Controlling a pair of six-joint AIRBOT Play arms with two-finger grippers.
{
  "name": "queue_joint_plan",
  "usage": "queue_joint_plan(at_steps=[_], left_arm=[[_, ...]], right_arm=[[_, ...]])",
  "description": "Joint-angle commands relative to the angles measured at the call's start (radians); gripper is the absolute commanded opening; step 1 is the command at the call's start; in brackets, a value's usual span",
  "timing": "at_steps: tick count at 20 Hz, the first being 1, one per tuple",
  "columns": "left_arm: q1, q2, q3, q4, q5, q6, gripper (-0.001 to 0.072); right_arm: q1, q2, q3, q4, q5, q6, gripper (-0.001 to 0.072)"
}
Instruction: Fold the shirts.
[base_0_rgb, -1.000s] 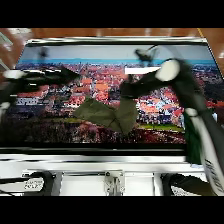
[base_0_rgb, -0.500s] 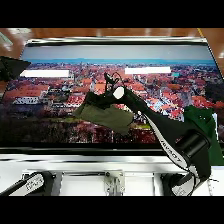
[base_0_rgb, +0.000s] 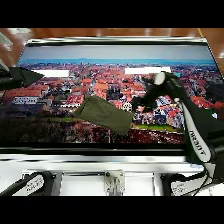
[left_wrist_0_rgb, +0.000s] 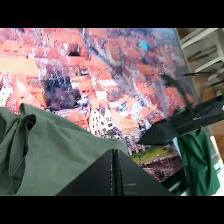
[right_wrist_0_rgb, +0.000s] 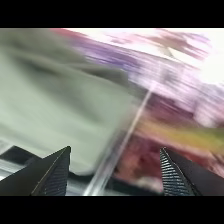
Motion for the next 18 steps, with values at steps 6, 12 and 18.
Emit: queue_joint_plan(at_steps=[6,12,18], left_arm=[[-0.067,0.001,-0.004,0.029,0.052,-0.001,0.0039],[-0.072,0.001,-0.004,0.035,0.052,-0.014,0.0039],[-0.072,0.001,-0.004,0.037,0.056,-0.014,0.0039]], right_arm=[[-0.022,-0.003,-0.363,0.379,-0.334,-0.111,0.0661],[0.058,-0.084,-0.369,0.668,-0.399,-0.272,0.0367],[-0.077,0.087,-0.224,0.664,-0.25,-0.397,0.0065]])
